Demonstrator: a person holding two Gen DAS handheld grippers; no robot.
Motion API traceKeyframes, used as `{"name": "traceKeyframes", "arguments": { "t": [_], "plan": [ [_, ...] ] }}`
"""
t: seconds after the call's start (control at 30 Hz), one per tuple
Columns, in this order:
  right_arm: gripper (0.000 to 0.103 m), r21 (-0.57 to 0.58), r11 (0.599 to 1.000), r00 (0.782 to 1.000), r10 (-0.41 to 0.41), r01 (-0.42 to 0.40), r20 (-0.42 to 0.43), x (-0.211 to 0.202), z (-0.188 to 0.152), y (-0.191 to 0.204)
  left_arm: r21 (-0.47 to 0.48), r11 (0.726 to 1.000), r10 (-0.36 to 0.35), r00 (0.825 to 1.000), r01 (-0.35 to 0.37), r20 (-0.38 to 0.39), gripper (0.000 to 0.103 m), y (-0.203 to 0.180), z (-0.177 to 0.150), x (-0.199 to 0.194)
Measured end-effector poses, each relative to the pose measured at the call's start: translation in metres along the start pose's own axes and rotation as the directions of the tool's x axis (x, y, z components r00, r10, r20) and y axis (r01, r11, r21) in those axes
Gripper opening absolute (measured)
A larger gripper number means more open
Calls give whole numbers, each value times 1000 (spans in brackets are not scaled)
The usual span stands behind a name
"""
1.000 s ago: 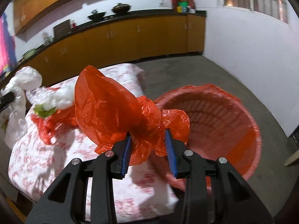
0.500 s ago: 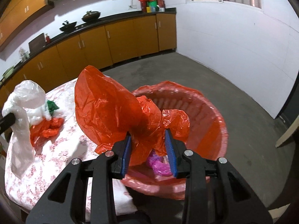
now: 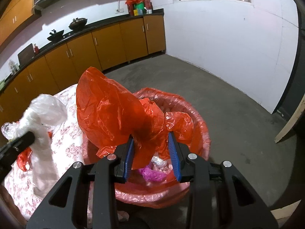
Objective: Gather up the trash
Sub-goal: 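Carry the orange and clear bags to the basket and release both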
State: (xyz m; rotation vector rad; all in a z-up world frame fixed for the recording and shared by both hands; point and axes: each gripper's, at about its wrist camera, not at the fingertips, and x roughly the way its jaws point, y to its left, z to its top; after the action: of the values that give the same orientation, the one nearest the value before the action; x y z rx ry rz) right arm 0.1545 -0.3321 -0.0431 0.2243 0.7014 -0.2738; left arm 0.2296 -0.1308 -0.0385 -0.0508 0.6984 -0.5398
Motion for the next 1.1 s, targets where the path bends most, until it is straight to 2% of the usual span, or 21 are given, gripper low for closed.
{"name": "traceKeyframes", "arguments": {
  "t": [0.23,0.73,0.87,1.0,1.1],
  "plan": [
    [35,34,999,1000,-13,12,15,3,7,-7,3,998,-58,998,58,-20,20,-15,0,28],
    [36,115,993,1000,-8,8,8,15,10,-23,4,995,-97,993,98,-68,22,-30,3,70],
    [42,137,991,1000,-2,-1,16,16,11,-25,-6,996,-86,993,86,-80,34,-28,1,75],
    [53,137,991,1000,3,-5,18,17,10,-23,-23,997,-75,994,73,-82,47,-20,-2,75],
    [56,134,991,1000,3,-5,14,16,7,-22,-35,997,-66,994,63,-89,48,-16,-3,74]
  ]
}}
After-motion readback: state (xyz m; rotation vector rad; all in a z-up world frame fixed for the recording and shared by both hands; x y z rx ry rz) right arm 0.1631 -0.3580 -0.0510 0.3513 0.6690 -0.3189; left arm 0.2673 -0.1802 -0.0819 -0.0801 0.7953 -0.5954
